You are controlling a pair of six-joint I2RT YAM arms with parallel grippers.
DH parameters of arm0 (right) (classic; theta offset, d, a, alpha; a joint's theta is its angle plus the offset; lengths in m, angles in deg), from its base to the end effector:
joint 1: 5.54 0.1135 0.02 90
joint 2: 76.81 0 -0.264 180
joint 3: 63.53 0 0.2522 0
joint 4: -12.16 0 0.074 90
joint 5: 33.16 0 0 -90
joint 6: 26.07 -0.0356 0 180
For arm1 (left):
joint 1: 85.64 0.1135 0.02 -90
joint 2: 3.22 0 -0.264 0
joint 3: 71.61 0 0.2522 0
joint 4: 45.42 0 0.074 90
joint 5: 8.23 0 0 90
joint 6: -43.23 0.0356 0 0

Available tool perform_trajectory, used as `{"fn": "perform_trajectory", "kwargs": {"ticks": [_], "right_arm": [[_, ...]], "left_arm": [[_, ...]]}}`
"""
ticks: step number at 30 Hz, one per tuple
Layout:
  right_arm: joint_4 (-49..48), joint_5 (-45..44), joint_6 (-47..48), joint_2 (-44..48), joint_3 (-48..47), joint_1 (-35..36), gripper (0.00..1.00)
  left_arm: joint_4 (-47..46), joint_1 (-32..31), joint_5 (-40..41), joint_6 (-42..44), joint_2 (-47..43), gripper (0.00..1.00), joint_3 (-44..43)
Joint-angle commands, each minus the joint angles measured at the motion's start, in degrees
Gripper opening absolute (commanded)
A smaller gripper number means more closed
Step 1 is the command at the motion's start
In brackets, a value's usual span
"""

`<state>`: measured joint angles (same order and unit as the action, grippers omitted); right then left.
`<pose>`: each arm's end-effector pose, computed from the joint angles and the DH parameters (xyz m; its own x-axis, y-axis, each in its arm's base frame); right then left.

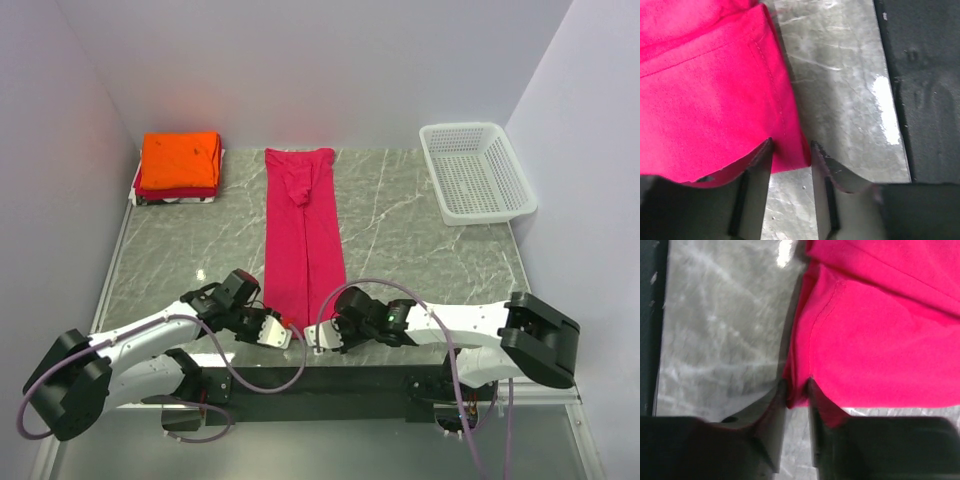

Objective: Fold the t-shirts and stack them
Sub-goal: Fold the tshirt

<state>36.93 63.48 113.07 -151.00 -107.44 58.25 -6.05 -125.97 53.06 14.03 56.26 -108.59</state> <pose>0.0972 0.2068 0.1507 0.4593 -0.7679 -0.4465 -0.8759 -0.3080 -0.3713 0.1174 -0.1221 0.1516 0.3182 0.7341 -0.5998 0.9480 -0.2435 0.2049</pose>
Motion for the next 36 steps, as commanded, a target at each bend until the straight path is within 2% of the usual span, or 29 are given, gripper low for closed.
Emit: {"fn": "perform_trajectory", "kwargs": {"ticks": [1,3,4,5,6,7,11,14,19,20,23,30,36], "right_arm": [[1.03,-0.83,-0.54,-4.37,-1.05,0.37,0.29],[0.68,-0.92,-1.33,-4.38,-0.96,0.37,0.16],[0.42,-1.01,-1.77,-4.03,-0.79,0.37,0.12],[0.16,-1.27,-2.21,-3.86,-0.61,0.37,0.03],[-0.02,-2.06,-2.99,-3.68,-0.52,0.37,0.0],[-0.11,-2.06,-3.44,-2.98,-0.35,0.37,0.0],[2.96,-0.84,-5.11,1.23,-1.66,0.37,0.0],[8.22,1.45,-7.74,4.75,-3.76,0.89,0.0],[10.53,0.58,-9.07,9.15,-4.74,1.95,0.0],[11.05,-0.3,-8.89,8.89,-5.44,0.82,0.0],[9.66,-0.92,-5.66,8.71,-6.15,-2.43,0.0],[6.31,-1.62,4.02,5.13,-9.39,-11.04,0.0],[2.45,0.31,11.84,-0.85,-13.52,-17.9,0.0]], "left_arm": [[0.32,-0.36,1.72,-0.06,2.74,0.37,-2.0],[0.76,-0.44,1.81,0.2,3.62,0.32,-2.53],[1.02,-0.53,1.81,0.38,3.8,0.25,-2.62],[1.2,-0.45,1.9,0.55,3.97,0.21,-2.7],[1.29,-0.53,1.9,0.73,3.89,0.17,-2.7],[1.81,-0.62,1.82,0.82,3.1,0.11,-2.7],[5.14,-0.53,-1.33,1.52,-1.54,0.01,-3.58],[9.26,-0.62,-4.76,0.91,-4.46,0.01,-5.77],[12.36,-0.62,-7.32,-3.13,-6.39,0.01,-9.64],[11.84,-0.62,-7.15,-6.18,-6.75,0.01,-10.17],[10.0,0.87,-5.92,-7.44,-6.84,0.01,-10.88],[5.16,12.63,-6.97,-1.04,-0.69,0.01,-15.36],[-2.48,18.09,-7.67,2.57,7.92,0.01,-19.75]]}}
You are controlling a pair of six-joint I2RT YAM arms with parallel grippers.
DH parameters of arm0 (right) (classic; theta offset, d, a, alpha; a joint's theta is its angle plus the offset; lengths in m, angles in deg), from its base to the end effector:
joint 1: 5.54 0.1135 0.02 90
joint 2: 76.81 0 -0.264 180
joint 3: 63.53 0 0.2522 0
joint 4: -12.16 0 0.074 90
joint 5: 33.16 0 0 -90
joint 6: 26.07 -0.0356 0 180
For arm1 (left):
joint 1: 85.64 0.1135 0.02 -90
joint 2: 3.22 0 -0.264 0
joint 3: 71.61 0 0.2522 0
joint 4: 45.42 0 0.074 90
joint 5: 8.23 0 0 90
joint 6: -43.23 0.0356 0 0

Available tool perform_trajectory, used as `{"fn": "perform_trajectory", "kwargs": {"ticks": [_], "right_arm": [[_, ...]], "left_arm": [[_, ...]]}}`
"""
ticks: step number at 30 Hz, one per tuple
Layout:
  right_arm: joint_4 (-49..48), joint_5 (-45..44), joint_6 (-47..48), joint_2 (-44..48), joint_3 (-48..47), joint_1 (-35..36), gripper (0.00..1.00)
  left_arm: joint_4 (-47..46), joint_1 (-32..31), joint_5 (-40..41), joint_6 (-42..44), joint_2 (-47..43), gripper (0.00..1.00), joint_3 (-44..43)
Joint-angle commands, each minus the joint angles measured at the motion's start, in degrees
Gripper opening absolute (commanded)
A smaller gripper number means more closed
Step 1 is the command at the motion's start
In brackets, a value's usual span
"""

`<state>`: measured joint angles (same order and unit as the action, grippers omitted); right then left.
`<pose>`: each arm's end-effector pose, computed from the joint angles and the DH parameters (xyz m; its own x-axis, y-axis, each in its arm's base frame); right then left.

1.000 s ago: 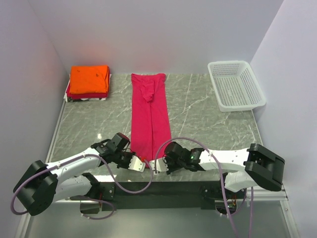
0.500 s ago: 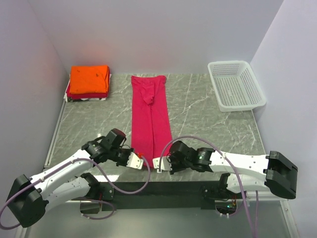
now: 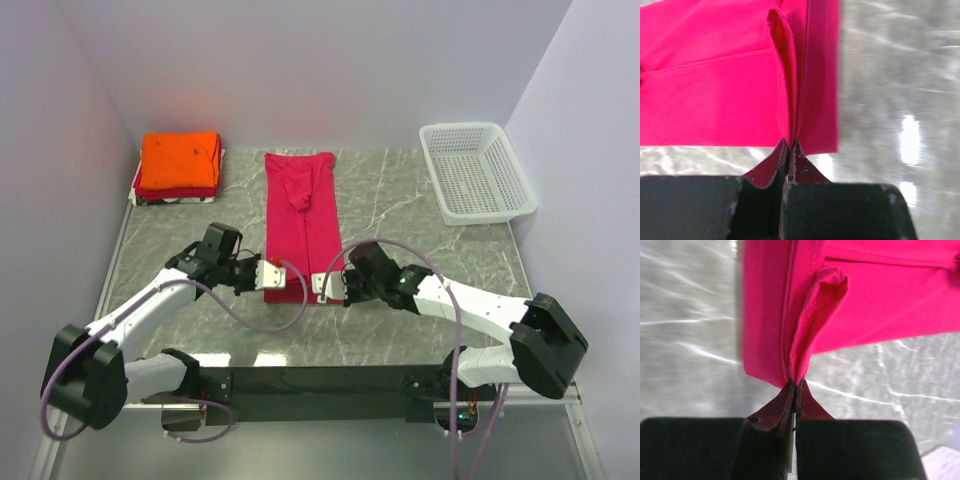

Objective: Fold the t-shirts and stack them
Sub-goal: Fold the tshirt

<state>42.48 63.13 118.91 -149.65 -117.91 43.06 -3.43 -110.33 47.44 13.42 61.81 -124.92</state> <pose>0.1647 0.1927 0.2036 0.3643 -0.8178 -0.4456 -0.8626 -0.1159 -0.4924 0.1885 -0.1088 0.2183 0.1984 0.6974 -0.6887 0.9577 0.0115 0.2876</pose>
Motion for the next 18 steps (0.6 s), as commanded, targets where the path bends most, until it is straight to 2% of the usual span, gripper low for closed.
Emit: {"fn": "perform_trajectory", "kwargs": {"ticks": [1,7,18], "right_arm": [[-3.54,1.27,6.88,-3.09,-4.45,-4.55,0.0],[-5.13,4.08,14.79,-10.82,-10.69,-9.57,0.0],[-7.5,7.34,18.93,-26.02,-22.74,-15.29,0.0]], "left_arm": [[-5.81,3.15,-2.41,4.58,4.64,0.01,-4.04],[-10.12,6.93,-4.43,7.05,13.52,0.01,-9.49],[-14.69,11.58,-5.14,8.64,25.92,0.01,-18.28]]}}
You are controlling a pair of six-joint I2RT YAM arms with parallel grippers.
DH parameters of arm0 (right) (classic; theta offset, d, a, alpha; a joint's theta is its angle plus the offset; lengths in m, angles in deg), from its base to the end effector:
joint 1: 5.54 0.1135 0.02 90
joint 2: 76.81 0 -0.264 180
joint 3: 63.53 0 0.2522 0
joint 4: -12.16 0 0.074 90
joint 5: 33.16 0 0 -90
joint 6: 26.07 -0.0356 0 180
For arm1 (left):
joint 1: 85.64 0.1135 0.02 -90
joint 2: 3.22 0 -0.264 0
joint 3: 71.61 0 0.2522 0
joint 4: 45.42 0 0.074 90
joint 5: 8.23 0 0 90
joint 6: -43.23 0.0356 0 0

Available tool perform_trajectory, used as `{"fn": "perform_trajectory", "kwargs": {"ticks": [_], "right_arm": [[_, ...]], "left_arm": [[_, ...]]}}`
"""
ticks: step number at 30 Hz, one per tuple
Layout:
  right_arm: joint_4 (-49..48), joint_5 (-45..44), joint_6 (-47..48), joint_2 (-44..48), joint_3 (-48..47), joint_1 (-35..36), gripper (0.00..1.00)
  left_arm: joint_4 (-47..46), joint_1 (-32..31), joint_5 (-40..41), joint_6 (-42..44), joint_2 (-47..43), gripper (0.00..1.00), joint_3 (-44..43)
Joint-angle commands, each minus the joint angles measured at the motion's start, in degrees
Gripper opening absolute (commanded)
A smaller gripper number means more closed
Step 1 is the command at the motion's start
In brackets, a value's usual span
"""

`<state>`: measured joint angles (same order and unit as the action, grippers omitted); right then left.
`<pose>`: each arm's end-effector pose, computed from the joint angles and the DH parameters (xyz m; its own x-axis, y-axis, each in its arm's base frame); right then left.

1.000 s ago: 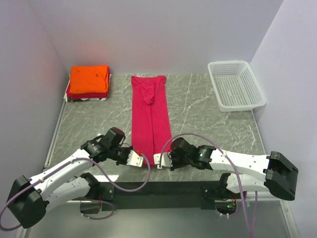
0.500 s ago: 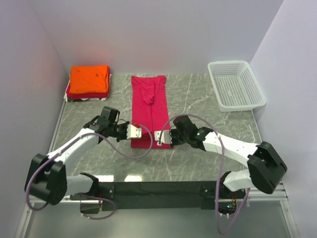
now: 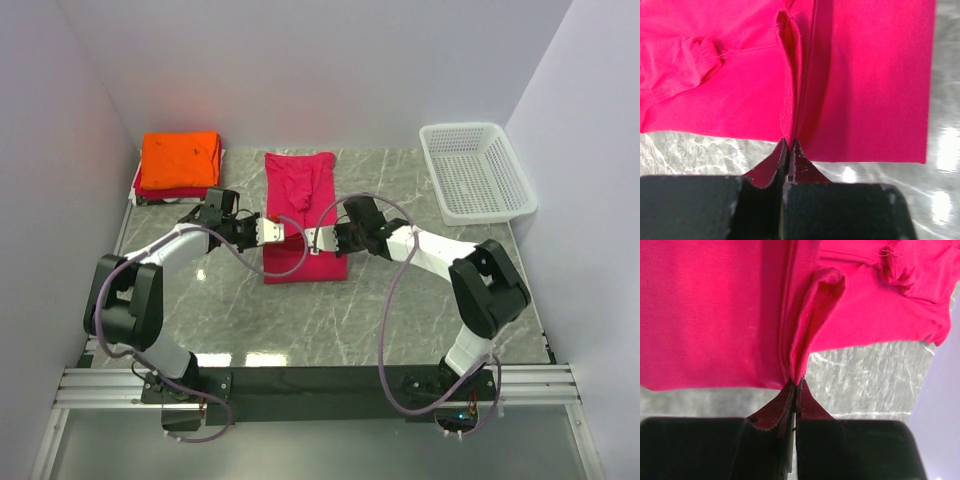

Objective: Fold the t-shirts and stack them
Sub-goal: Fold the tshirt

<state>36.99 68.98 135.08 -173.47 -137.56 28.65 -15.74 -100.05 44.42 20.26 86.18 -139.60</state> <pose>0.2911 0.2068 0.1985 0.4343 -0.8235 -0.3651 -0.7923 -0.1564 -0.5898 0.3010 -0.0996 0.2058 0.2278 0.6971 -0.6798 0.9151 0.0852 0.3941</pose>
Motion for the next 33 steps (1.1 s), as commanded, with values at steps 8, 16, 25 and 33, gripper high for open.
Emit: {"fn": "perform_trajectory", "kwargs": {"ticks": [8,16,25,33], "right_arm": [[-0.88,2.54,4.96,-9.67,-11.71,-3.43,0.0],[-1.22,1.93,5.66,-13.81,-15.75,-4.14,0.0],[-7.2,-3.35,-5.21,-12.85,-20.14,-5.1,0.39],[2.98,1.12,-12.18,-1.18,-16.92,-6.33,0.4]], "left_arm": [[-3.27,3.25,-2.21,2.76,7.45,0.01,-8.51],[-4.32,3.34,-1.33,2.76,12.37,0.02,-11.85],[-5.39,5.09,0.87,-5.85,14.48,0.34,-17.03],[1.9,9.23,-4.48,-12.98,5.89,0.43,-15.47]]}}
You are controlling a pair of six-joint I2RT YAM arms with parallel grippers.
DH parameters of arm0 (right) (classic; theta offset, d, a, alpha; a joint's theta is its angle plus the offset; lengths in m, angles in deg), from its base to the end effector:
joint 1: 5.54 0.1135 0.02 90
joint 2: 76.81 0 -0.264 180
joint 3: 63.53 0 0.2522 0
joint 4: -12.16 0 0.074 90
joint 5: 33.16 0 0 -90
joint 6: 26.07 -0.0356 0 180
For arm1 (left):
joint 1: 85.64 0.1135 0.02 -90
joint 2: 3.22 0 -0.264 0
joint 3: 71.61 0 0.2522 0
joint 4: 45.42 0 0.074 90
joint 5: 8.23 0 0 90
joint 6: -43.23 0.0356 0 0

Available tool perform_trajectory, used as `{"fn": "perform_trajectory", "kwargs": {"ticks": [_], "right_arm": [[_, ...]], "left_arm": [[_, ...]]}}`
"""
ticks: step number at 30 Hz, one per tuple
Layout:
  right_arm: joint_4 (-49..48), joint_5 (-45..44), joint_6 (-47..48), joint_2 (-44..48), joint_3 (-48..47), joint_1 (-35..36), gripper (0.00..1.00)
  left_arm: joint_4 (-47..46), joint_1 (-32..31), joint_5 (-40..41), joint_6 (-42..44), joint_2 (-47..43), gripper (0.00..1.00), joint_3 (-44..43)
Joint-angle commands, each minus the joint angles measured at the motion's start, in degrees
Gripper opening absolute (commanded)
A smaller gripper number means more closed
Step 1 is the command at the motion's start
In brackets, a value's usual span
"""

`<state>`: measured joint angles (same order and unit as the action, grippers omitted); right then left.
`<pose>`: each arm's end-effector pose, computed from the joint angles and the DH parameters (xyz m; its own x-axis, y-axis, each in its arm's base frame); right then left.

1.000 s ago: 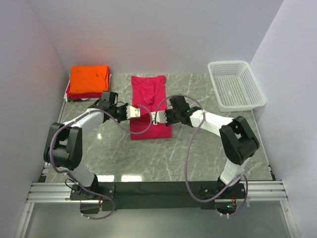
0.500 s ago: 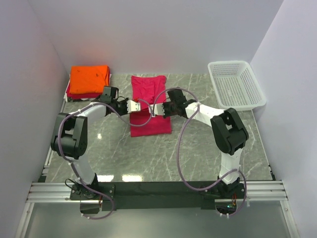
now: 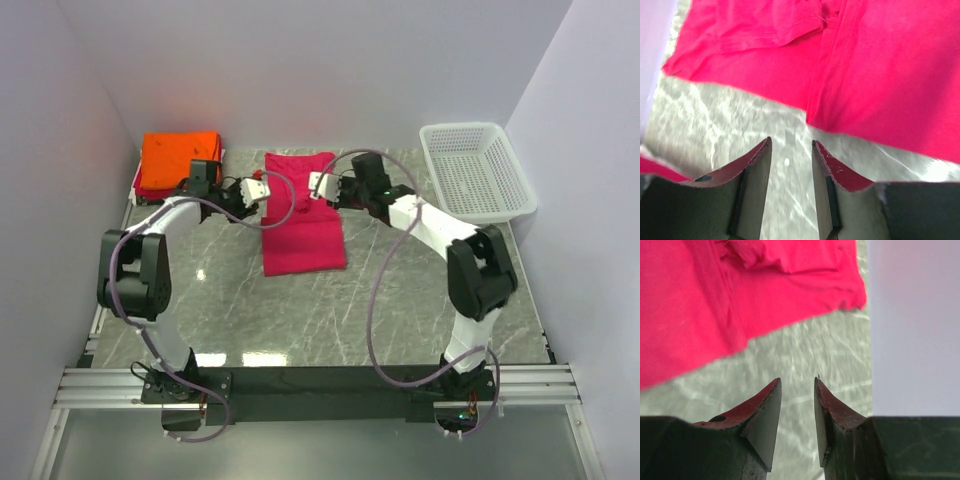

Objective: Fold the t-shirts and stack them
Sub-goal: Fold the tshirt

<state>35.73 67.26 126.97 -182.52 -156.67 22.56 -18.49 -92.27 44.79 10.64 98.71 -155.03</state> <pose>0.3725 0.2062 0.2485 0.2919 -0.8379 -0.4612 -0.7321 0.1145 -0.6715 0.3806 -0.0658 0.2187 0.0497 0.6718 -0.7390 0.8718 0.3318 0.3603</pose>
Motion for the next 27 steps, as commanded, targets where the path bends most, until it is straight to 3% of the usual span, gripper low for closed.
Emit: {"fn": "perform_trajectory", "kwargs": {"ticks": [1,8,11,15,20,27], "right_arm": [[5.83,3.55,-4.51,9.19,3.68,0.11,0.4],[4.71,4.97,-5.48,16.84,19.75,6.69,0.44],[0.84,4.7,-3.99,17.82,24.86,8.55,0.52],[-1.45,4.61,-3.28,15.72,26.46,10.22,0.52],[-3.48,4.52,-2.4,12.81,27.87,10.4,0.52],[-4.97,2.59,-0.03,9.47,28.31,10.49,0.46]], "left_arm": [[6.15,1.54,-5.65,-2.83,-7.87,0.43,2.41],[5.2,-2.32,-8.38,2.08,-20.88,0.47,23.33],[0.47,-5.74,-4.53,3.94,-25.01,0.48,30.37],[-6.03,-9.44,1.71,5.61,-26.26,0.54,36.78],[-11.93,-12.26,4.36,5.7,-25.12,0.55,38.99],[-12.2,-12.97,6.74,7.1,-19.23,0.49,35.4]]}}
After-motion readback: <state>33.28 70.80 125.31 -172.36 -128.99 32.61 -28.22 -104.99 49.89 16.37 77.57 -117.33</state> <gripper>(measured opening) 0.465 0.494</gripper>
